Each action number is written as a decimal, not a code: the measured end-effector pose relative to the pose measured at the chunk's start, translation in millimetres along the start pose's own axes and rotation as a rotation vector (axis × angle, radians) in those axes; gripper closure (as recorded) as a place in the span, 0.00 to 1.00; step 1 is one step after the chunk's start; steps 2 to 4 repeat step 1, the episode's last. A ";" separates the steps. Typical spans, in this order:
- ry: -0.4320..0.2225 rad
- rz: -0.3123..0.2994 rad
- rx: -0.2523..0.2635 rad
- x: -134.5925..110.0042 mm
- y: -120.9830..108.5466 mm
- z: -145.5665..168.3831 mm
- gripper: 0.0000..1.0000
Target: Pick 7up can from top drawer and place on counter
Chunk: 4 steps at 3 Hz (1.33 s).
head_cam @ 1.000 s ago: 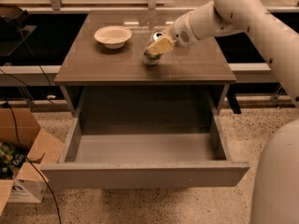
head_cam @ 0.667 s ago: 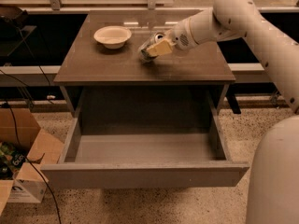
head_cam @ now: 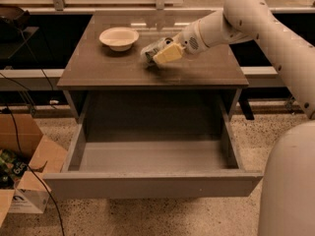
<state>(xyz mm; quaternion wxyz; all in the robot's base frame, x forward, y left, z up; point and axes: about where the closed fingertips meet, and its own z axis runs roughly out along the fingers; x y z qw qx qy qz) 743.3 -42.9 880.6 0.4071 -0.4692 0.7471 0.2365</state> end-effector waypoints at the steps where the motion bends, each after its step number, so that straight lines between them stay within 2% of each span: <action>1: 0.000 0.000 0.000 0.0 0.0 0.0 0.00; 4: 0.000 0.000 0.000 0.0 0.0 0.0 0.00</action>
Offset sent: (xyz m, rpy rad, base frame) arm 0.0000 0.0000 0.0000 0.0000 0.0000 0.0000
